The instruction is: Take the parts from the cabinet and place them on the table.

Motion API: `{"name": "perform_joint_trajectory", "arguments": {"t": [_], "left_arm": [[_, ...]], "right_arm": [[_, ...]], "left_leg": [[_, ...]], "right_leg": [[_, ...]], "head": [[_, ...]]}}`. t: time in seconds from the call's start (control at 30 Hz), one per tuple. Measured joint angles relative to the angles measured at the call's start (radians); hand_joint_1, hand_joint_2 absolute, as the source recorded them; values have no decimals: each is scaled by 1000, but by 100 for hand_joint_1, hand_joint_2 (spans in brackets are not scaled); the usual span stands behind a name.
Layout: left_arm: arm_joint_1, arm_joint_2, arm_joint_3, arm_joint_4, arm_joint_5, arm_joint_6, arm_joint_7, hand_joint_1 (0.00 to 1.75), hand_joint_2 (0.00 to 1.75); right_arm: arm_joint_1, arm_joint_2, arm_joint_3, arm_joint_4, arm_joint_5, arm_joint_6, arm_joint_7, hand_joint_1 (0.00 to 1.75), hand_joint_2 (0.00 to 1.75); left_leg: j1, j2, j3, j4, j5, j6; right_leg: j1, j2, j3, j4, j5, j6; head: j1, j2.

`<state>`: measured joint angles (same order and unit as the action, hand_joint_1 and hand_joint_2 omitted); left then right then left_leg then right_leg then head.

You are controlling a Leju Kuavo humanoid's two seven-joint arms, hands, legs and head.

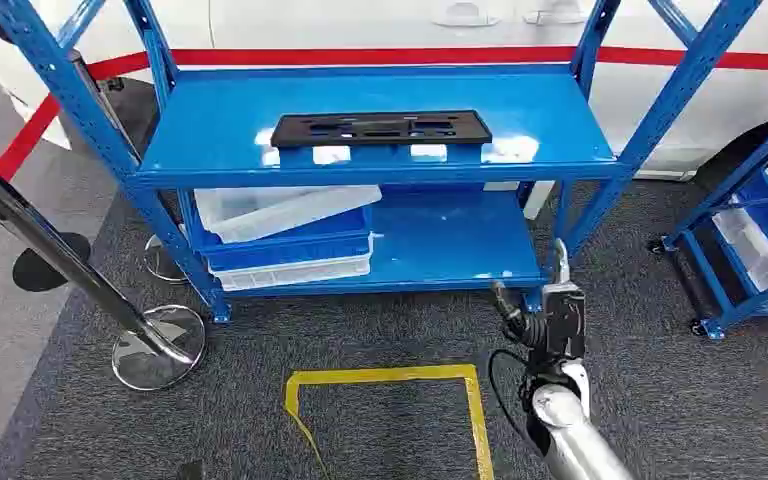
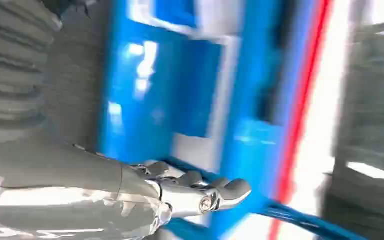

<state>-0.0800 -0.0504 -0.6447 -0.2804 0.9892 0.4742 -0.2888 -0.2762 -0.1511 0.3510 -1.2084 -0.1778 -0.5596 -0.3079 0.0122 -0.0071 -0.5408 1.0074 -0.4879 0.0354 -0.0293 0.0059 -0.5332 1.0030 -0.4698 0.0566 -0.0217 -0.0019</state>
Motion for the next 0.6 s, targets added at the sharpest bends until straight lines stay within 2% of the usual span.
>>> {"name": "perform_joint_trajectory", "arguments": {"t": [0.03,0.07,0.13,0.17,0.2,0.23,0.27,0.33,0.37,0.4,0.43,0.5,0.53,0.57,0.6], "left_arm": [[-3,0,-4,1,3,2,-2,0,0],[-5,0,-6,1,5,3,-4,0,0],[-10,0,-13,1,10,4,-9,0,0],[-11,0,-16,1,12,5,-10,0,0],[-11,0,-21,1,17,6,-11,0,0],[-11,0,-23,1,18,8,-12,0,0],[-12,0,-28,1,19,10,-14,0,0],[-16,-1,-37,1,19,13,-18,0,0],[-20,0,-40,2,20,15,-19,0,0],[-24,0,-43,2,23,18,-21,0,0],[-26,0,-49,2,28,20,-22,0,0],[-26,0,-56,2,30,21,-26,0,0],[-27,0,-57,2,31,22,-27,0,0],[-28,0,-57,2,31,23,-29,0,0],[-31,0,-57,2,31,23,-30,0,0]], "right_arm": [[-5,-6,0,-34,23,-6,5,0,0],[-11,-10,0,-61,42,-10,11,0,0],[-15,-13,0,-124,79,-19,24,0,0],[-15,-16,0,-151,99,-22,31,0,0],[-16,-19,0,-184,121,-26,37,0,0],[-16,-23,1,-218,139,-30,44,0,0],[-19,-26,1,-252,163,-34,50,0,0],[-30,-31,2,-312,198,-37,61,0,0],[-36,-33,4,-340,219,-41,67,0,0],[-40,-35,7,-377,237,-43,74,0,0],[-39,-38,9,-406,257,-48,81,0,0],[-41,-39,9,-453,299,-53,92,0,0],[-43,-43,9,-476,313,-53,95,0,0],[-48,-44,9,-492,321,-53,96,0,0],[-50,-44,9,-503,325,-53,99,0,0]], "left_leg": [[7,3,6,-12,9,5],[8,3,7,-17,12,9],[8,5,5,-17,12,11],[7,5,5,-17,12,11],[8,4,6,-16,11,10],[10,2,8,-15,9,8],[12,1,10,-12,5,4],[16,-1,15,-1,-8,-11],[11,-2,10,6,-14,-21],[7,-3,0,15,-16,-26],[8,-3,-3,12,-12,-33],[11,-2,0,7,-13,-44],[13,1,-4,13,-23,-49],[13,3,-18,50,-44,-51],[13,2,-51,116,-76,-51]], "right_leg": [[-1,-3,-2,12,-10,0],[-1,-3,-20,45,-34,-1],[0,-2,-102,209,-112,2],[0,-2,-142,285,-132,4],[0,-2,-165,318,-126,5],[-1,-3,-162,300,-98,6],[-3,-3,-139,240,-48,7],[-10,-4,-72,70,51,10],[-3,-2,-71,55,30,8],[-1,0,-64,32,22,-10],[1,0,-71,40,24,-19],[1,3,-73,43,22,-34],[-2,1,-69,39,23,-44],[-1,1,-68,39,22,-52],[0,0,-68,39,21,-57]], "head": [[2,0],[2,0],[3,0],[2,0],[2,0],[3,0],[2,0],[3,0],[3,0],[3,0],[-2,0],[-1,0],[0,0],[-3,0],[-5,0]]}}
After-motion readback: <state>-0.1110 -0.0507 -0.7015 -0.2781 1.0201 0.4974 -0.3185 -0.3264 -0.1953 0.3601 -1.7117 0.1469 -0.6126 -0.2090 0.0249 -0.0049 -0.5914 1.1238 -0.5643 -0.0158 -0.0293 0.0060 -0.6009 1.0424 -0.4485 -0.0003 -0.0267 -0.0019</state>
